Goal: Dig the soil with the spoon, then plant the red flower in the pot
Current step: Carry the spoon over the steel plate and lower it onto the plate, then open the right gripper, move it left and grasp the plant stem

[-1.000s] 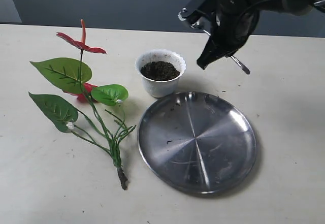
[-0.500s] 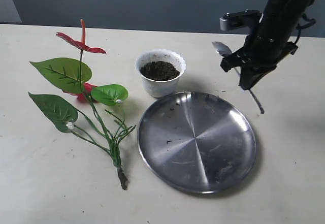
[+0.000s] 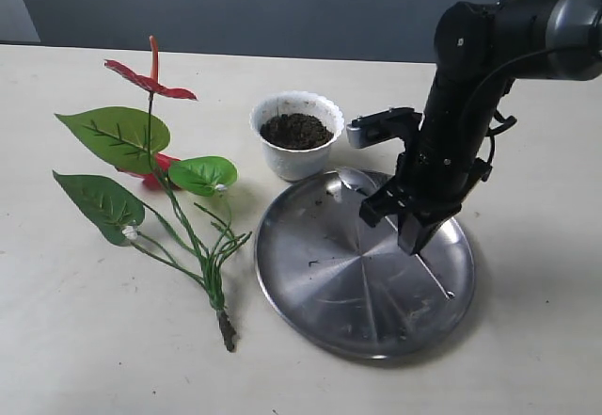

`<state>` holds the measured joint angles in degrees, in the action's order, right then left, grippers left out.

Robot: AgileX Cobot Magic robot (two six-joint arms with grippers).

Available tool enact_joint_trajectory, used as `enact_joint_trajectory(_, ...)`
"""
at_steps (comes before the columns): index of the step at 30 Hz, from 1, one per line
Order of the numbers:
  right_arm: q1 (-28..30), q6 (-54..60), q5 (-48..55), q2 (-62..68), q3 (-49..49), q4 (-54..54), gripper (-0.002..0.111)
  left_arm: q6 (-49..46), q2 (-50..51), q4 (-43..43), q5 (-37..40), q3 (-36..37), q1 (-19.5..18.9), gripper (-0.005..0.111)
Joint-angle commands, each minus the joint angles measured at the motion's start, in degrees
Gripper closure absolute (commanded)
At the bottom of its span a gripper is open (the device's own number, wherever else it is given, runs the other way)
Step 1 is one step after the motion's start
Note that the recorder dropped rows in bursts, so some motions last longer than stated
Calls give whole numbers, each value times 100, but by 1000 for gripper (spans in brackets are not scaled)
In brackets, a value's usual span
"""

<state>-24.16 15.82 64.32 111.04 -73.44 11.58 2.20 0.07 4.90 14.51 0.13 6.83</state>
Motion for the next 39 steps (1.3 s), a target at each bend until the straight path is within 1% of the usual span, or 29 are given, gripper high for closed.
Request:
enact_joint_trajectory(1, -135, 81, -575, -44, 52, -101, 109, 25, -7, -9, -79, -13, 31, 106)
enact_joint_trajectory(6, -256, 81, -840, -44, 52, -101, 109, 25, -7, -9, -79, -13, 31, 106)
enact_joint_trajectory(22, -282, 105, -671, -44, 52, 80, 109, 25, -7, -9, -79, -13, 31, 106)
enact_joint_trajectory(24, -282, 105, -671, -44, 52, 172, 105, 25, -7, -9, -79, -13, 31, 106)
enact_joint_trajectory(25, -282, 105, -671, -44, 52, 200, 101, 25, -7, -9, -79, -13, 31, 106)
enact_joint_trajectory(27, -282, 105, -671, -44, 52, 211, 90, 25, -7, -9, -79, -13, 31, 106)
enact_joint_trajectory(30, -282, 105, -671, -44, 52, 201, 69, 25, -7, -9, -79, -13, 31, 106)
enact_joint_trajectory(32, -282, 105, -571, -44, 52, 231, 60, 25, -7, -9, -79, -13, 31, 106)
enact_joint_trajectory(33, -282, 86, -480, -55, 52, 362, 59, 25, -7, -9, -79, -13, 31, 106)
enact_joint_trajectory(36, -294, 193, -34, -117, 52, 1192, 62, 25, -7, -9, -79, -13, 31, 106)
enact_joint_trajectory(39, -509, 568, -29, -235, 52, 1909, 64, 25, -7, -9, -79, -13, 31, 106)
